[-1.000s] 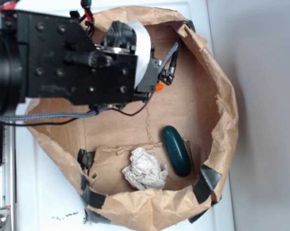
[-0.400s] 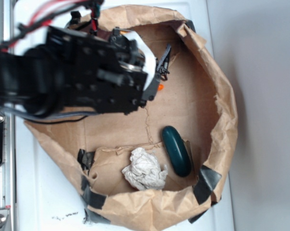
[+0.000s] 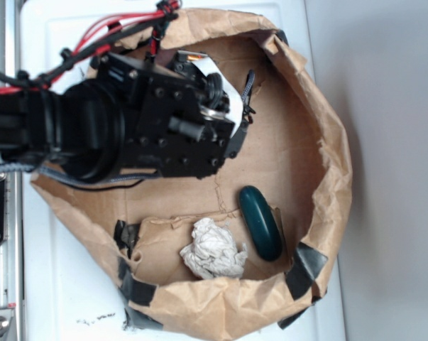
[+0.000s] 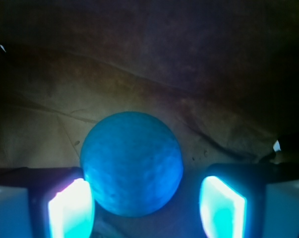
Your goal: Grab the blue ball.
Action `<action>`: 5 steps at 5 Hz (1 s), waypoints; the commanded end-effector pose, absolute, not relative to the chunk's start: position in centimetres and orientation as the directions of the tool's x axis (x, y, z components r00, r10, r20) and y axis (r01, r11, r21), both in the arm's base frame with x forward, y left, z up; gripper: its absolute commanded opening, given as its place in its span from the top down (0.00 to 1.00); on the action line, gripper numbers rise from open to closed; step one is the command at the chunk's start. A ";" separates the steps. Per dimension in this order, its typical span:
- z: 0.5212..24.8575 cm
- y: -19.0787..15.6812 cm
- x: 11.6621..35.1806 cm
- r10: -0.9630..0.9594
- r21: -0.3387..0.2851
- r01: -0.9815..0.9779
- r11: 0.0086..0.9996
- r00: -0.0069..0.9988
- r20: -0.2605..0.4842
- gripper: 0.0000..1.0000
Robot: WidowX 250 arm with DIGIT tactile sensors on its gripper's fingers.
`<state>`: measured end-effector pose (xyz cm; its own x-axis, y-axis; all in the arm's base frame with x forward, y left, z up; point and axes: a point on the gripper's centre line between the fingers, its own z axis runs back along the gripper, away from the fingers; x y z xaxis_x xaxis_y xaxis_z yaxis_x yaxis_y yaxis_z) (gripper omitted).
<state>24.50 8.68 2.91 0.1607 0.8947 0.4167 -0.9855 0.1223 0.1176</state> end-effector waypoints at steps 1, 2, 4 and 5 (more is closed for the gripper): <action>5.3 9.0 23.9 0.886 0.043 -0.989 0.142 0.146 0.439 1.00; 5.6 9.0 24.0 0.890 0.041 -0.988 0.151 0.154 0.430 1.00; 6.6 9.1 24.5 0.901 0.002 -0.984 0.177 0.163 0.401 1.00; 9.2 8.9 24.8 0.929 -0.066 -0.974 0.218 0.187 0.320 1.00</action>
<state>25.09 7.71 6.58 0.2192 0.9306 0.2931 -0.9742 0.2256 0.0123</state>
